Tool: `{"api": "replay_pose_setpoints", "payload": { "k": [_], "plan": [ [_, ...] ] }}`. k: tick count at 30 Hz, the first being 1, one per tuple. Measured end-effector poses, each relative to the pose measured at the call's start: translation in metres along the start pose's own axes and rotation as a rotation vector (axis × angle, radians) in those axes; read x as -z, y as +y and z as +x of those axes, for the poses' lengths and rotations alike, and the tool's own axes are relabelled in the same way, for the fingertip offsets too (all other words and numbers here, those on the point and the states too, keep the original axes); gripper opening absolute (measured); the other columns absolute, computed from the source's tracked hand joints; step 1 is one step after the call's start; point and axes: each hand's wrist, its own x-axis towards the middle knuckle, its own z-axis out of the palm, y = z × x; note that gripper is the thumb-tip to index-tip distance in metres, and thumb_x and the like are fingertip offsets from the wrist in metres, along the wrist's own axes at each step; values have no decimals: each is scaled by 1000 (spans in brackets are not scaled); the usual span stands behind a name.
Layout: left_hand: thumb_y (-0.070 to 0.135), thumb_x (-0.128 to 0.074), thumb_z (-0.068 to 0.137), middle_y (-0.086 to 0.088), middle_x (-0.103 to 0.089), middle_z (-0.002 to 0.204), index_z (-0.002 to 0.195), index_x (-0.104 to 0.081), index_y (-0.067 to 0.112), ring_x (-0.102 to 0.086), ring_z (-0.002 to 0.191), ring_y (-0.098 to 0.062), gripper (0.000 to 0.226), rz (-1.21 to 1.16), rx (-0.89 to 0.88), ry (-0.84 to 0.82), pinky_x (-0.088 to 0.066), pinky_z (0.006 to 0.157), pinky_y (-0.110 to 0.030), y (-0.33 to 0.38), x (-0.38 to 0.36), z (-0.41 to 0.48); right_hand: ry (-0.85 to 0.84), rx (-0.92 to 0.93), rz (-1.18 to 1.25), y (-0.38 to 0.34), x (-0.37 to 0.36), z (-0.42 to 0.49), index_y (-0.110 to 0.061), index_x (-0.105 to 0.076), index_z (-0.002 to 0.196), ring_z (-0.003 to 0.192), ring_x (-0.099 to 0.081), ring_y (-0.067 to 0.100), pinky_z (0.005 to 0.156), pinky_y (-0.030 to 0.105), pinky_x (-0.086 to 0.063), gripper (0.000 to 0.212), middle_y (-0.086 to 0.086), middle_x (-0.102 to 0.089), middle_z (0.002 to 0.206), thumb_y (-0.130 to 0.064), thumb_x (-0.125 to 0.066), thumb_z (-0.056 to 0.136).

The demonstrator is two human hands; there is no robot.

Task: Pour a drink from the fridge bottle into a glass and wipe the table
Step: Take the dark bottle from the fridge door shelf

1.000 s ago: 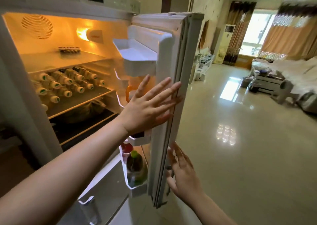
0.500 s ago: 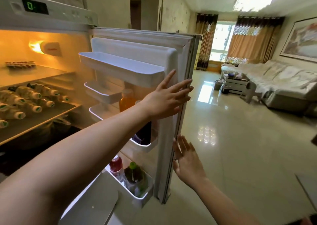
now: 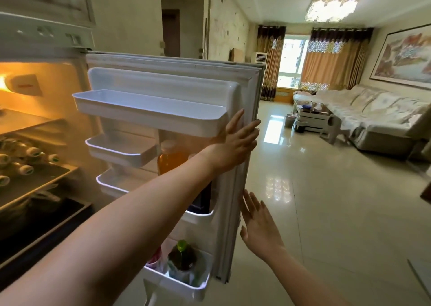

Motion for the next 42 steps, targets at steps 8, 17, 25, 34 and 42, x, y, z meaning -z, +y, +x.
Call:
{"api": "replay_pose_setpoints", "payload": {
  "k": [8, 17, 25, 34, 42],
  "plan": [
    [10, -67, 73, -31, -53, 128, 108, -62, -13, -40, 127, -45, 42, -72, 100, -282, 5, 116, -47, 5, 22, 0, -7, 4, -42, 13, -1, 11, -20, 7, 146, 142, -1, 22, 113, 39, -5, 87, 0, 15, 152, -27, -54, 84],
    [28, -44, 94, -11, -33, 151, 138, -44, 15, -22, 142, -28, 45, -8, 8, -237, -2, 115, -52, 17, 64, -51, -20, -19, -19, 0, 19, -14, -25, 18, 144, 141, 12, 16, 115, 36, 2, 86, -1, 22, 153, -29, -47, 88],
    [33, -55, 87, -7, -60, 117, 112, -61, 13, -54, 111, -26, 32, -274, 769, -16, -32, 105, -43, 50, 130, -187, 203, -89, 206, -44, 41, -38, -18, -44, 133, 135, -29, 24, 108, 39, -26, 54, 6, -33, 147, -23, -63, 83],
    [58, -64, 76, -2, -38, 145, 145, -27, 19, -32, 134, -19, 87, -557, 1278, -108, -29, 111, -41, 114, 100, -152, 196, -97, 252, -89, 58, -42, -23, -40, 135, 136, -26, 19, 109, 38, -25, 51, 1, -29, 148, -26, -57, 86],
    [38, -69, 81, -19, -23, 150, 146, -18, 5, -25, 137, -35, 89, -533, 1430, -188, -25, 110, -44, 114, 78, -122, 165, -148, 214, -78, 57, -66, -23, -43, 131, 131, -29, 19, 107, 38, -27, 50, 1, -33, 145, -24, -56, 83]
  ]
}}
